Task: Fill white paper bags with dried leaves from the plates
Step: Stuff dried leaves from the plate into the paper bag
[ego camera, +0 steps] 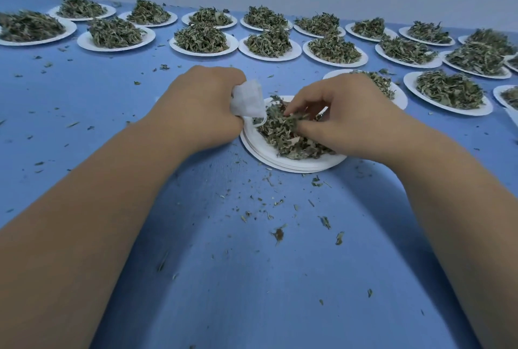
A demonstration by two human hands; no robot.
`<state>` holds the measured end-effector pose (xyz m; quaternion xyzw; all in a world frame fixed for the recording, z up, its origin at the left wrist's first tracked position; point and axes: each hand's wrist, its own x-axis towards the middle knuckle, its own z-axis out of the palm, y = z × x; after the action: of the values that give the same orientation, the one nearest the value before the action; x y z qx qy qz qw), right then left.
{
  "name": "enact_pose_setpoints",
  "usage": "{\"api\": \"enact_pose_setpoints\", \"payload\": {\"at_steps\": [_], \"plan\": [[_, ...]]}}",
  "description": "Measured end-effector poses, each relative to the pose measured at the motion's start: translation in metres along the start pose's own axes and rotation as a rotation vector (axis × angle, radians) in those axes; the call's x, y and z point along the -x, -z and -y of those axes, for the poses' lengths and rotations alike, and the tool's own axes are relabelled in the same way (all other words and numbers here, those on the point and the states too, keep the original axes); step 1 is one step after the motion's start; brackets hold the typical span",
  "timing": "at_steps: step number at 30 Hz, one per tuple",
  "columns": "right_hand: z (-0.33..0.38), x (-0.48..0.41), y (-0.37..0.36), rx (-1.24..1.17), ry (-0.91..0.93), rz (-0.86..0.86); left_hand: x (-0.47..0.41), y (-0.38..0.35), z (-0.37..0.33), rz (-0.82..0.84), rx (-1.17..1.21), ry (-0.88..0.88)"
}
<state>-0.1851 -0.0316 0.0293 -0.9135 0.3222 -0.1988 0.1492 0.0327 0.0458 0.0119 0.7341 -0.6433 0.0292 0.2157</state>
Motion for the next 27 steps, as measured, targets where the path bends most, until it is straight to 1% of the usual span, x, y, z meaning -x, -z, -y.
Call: {"api": "enact_pose_setpoints", "payload": {"at_steps": [5, 9, 14, 18, 21, 23, 25, 27], "plan": [[0.006, 0.0, 0.007, -0.091, 0.002, -0.186, 0.003, 0.002, -0.009, 0.042, -0.073, -0.038], [0.014, 0.001, 0.005, -0.248, 0.022, -0.21, 0.005, 0.003, -0.017, 0.009, -0.091, -0.079], [0.026, 0.001, -0.006, -0.394, 0.056, -0.17, 0.008, -0.001, -0.023, -0.036, 0.005, -0.094], [0.026, -0.001, -0.009, -0.474, 0.04, -0.204, 0.009, -0.004, -0.026, -0.032, 0.065, -0.119], [0.026, 0.002, -0.008, -0.407, 0.081, -0.148, 0.007, -0.003, -0.024, -0.062, 0.08, -0.099], [0.024, 0.005, -0.004, -0.371, 0.05, -0.107, 0.005, -0.004, -0.022, -0.062, 0.083, -0.061], [0.025, 0.008, 0.001, -0.416, -0.027, -0.055, 0.004, -0.004, -0.02, -0.062, 0.092, -0.041], [0.025, 0.009, 0.004, -0.439, -0.061, -0.001, 0.004, -0.003, -0.021, -0.065, 0.101, -0.031]]}}
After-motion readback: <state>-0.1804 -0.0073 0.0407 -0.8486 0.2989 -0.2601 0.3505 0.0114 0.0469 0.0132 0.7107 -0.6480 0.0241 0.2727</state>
